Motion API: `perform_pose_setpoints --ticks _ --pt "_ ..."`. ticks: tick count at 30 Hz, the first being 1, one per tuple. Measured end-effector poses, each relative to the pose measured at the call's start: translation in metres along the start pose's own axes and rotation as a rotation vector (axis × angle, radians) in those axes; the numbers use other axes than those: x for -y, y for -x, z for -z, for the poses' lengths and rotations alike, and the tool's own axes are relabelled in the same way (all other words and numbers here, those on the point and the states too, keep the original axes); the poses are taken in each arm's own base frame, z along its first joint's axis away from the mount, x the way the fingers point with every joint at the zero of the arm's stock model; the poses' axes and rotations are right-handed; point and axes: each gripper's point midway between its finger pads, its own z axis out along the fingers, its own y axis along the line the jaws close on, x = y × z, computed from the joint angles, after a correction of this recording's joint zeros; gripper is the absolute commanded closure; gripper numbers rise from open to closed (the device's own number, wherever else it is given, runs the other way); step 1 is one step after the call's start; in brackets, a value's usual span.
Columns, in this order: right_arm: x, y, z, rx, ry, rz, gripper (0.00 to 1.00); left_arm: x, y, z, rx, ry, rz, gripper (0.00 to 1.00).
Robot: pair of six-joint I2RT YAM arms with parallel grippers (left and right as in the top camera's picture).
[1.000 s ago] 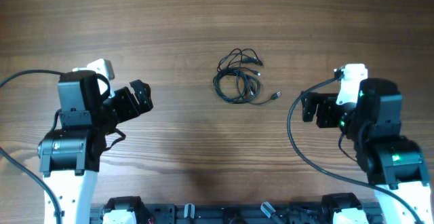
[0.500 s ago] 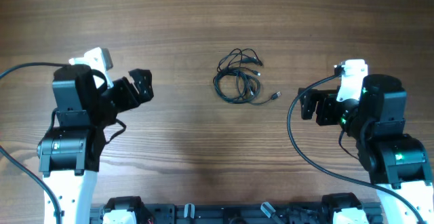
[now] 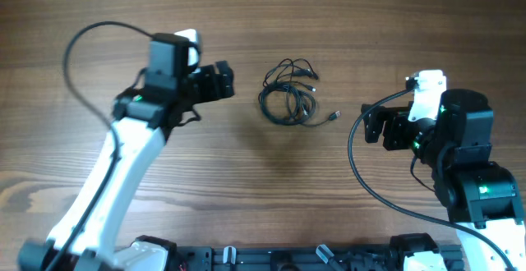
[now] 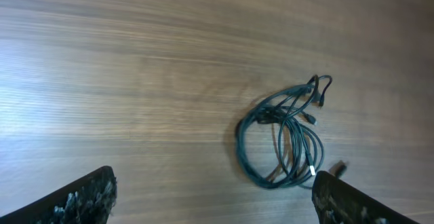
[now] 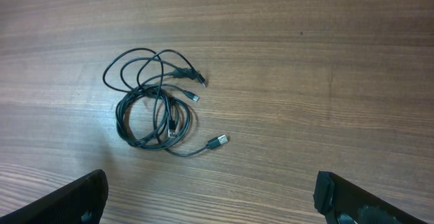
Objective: Untangle cables
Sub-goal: 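Move the left gripper over the black cable bundle, then grasp the cable bundle with the left gripper and lift it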
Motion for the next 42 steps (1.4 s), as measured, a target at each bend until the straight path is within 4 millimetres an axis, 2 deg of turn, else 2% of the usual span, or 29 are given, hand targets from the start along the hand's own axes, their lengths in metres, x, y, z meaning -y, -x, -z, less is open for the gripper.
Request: perform_pose_setpoints --ticks 7,15,21,29,36,42 --pt "0.000 0.000 0.000 0.000 0.000 0.000 0.00 0.030 -0.043 -0.069 -0.144 -0.010 -0.055 0.13" --pt "-0.001 0.000 0.000 0.000 0.003 0.000 0.00 0.051 -0.076 -0.109 -0.216 -0.022 -0.077 0.21" --pt "-0.001 0.000 0.000 -0.001 0.003 -0.001 0.00 0.061 -0.087 -0.119 -0.229 -0.034 -0.087 0.24" --pt "-0.001 0.000 0.000 -0.002 0.003 -0.009 0.00 0.062 -0.104 -0.130 -0.249 0.008 -0.117 0.25" --pt "-0.001 -0.001 0.000 -0.003 0.003 -0.009 0.00 0.054 -0.100 -0.130 -0.221 0.070 -0.086 0.21" --pt "-0.001 -0.001 0.000 -0.003 0.003 -0.009 0.00 0.047 -0.095 -0.132 -0.188 0.114 -0.046 0.23"
